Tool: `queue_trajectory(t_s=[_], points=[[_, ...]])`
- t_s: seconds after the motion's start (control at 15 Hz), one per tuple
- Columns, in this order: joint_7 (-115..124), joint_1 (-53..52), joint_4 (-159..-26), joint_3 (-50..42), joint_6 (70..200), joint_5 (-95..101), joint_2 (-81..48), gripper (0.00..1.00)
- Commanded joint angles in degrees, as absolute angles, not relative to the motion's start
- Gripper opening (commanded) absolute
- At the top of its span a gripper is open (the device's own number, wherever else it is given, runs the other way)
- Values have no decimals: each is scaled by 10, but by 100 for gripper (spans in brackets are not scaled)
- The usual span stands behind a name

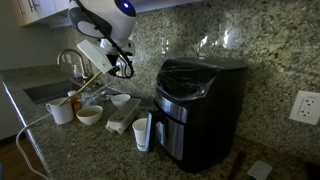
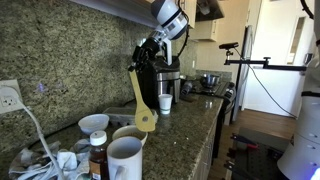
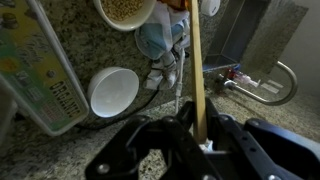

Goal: Use the wooden spoon to stir the contents in the white bowl

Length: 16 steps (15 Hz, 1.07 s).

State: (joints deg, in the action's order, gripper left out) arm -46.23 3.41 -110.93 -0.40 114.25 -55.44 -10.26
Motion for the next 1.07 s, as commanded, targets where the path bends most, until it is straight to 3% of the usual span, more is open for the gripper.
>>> queue_trajectory(t_s=[0.0,1.0], points=[[-488,31,-1091,3,1151,-575,-118,5],[-583,21,-1104,17,1299,-594,-124,5]])
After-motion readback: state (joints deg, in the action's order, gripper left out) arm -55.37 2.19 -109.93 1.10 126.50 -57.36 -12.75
